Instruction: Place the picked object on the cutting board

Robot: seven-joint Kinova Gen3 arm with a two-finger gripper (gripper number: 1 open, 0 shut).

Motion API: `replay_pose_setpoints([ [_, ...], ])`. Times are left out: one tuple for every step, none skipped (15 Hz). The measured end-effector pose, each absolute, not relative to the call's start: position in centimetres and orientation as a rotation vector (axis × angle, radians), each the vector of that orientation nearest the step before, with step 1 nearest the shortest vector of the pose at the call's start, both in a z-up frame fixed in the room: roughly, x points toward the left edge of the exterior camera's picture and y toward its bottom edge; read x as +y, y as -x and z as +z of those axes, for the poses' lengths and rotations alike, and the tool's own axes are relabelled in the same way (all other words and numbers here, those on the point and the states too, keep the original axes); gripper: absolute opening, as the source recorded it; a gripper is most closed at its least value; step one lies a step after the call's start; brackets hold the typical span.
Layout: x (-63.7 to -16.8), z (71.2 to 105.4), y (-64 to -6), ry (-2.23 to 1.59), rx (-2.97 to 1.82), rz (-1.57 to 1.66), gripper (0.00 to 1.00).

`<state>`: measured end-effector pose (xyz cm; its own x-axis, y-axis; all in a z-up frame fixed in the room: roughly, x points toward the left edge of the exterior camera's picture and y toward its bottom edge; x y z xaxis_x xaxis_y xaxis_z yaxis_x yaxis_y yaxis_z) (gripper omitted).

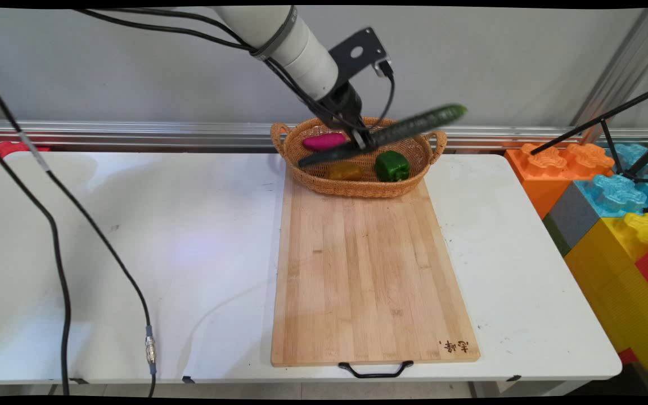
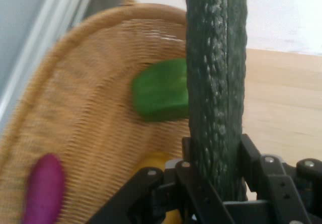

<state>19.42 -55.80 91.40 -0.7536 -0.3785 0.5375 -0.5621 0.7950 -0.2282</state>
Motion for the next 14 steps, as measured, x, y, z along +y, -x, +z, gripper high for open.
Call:
replay_pose_setpoints([
  [-54.2,91.6,-18.6,-0.691,-2.523,0.478,0.0],
  [-53.3,91.7,-18.2,-0.684,-2.529,0.456,0.0],
  [-52.3,91.7,-17.7,-0.676,-2.539,0.43,0.0],
  [-51.2,91.4,-17.1,-0.664,-2.553,0.405,0.0],
  [-50.7,91.1,-16.9,-0.655,-2.562,0.395,0.0],
  [-50.3,90.7,-16.7,-0.648,-2.57,0.389,0.0],
  [-49.8,90.0,-16.4,-0.636,-2.582,0.384,0.0],
  [-49.5,89.3,-16.3,-0.628,-2.594,0.381,0.0],
  [-49.3,88.1,-16.2,-0.619,-2.609,0.38,0.0],
  [-49.2,87.3,-16.1,-0.615,-2.618,0.381,0.0],
  [-49.2,85.9,-16.1,-0.61,-2.632,0.384,0.0],
  [-49.3,84.7,-15.9,-0.608,-2.641,0.387,0.0],
  [-49.4,83.9,-15.8,-0.607,-2.648,0.387,0.0],
  [-49.5,82.8,-15.6,-0.604,-2.655,0.389,0.0],
])
